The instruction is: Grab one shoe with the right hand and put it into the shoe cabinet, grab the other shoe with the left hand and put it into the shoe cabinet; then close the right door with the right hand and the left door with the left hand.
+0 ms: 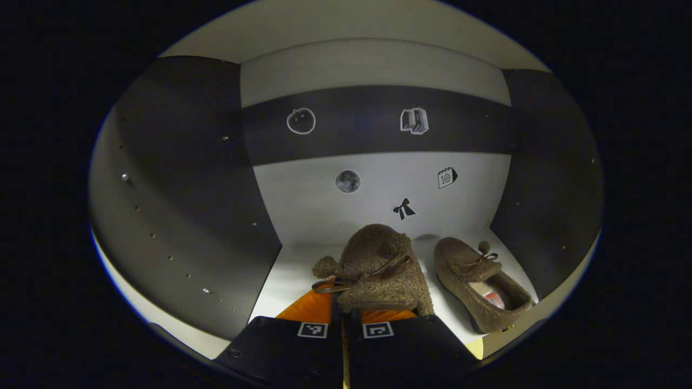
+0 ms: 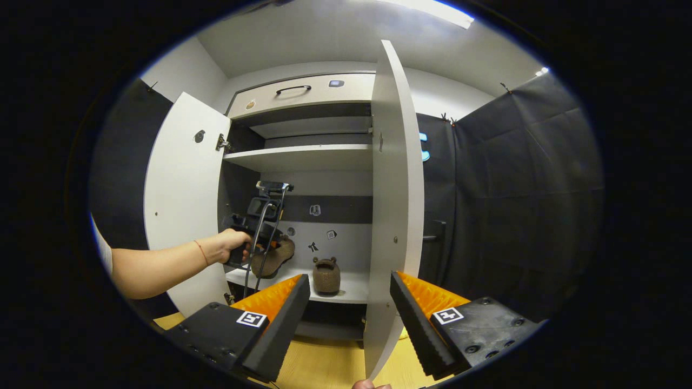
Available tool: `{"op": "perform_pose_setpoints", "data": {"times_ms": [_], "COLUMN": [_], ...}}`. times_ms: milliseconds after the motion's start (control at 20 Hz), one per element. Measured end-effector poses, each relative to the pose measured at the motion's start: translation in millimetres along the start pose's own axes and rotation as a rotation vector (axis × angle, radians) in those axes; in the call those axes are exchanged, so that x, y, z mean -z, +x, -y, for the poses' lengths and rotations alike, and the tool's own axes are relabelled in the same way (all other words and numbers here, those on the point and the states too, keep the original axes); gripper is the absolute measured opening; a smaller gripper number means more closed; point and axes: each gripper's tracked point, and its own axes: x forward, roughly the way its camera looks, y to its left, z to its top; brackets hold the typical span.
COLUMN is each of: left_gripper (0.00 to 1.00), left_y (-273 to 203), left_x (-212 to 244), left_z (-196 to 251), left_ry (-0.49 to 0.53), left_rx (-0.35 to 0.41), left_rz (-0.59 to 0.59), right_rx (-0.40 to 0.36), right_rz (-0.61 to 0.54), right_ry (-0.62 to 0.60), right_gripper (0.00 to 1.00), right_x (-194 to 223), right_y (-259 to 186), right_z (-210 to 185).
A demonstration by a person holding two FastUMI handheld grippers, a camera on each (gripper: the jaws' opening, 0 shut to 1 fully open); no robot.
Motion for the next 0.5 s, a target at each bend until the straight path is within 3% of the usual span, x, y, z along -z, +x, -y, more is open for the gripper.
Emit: {"op": "perform_pose_setpoints", "data": {"times_ms": [250,500], "left_gripper": [0.09,0.1], "left_y": [44,56], "left_x": [22,39], "left_z": [8,6], "left_ry": [0.017,0.035], "left_rx": [0.005,-0.015], "left_rz": [-0.09,-0.155], "right_rx": [-0.014,-0.011], "right_rz": [-0.022,-0.028], "right_ry": [0.037,0.031], "right_gripper": [0.95,0.95], "right_x": [7,8], "right_y": [-2,-4], "right_z": [2,3]}}
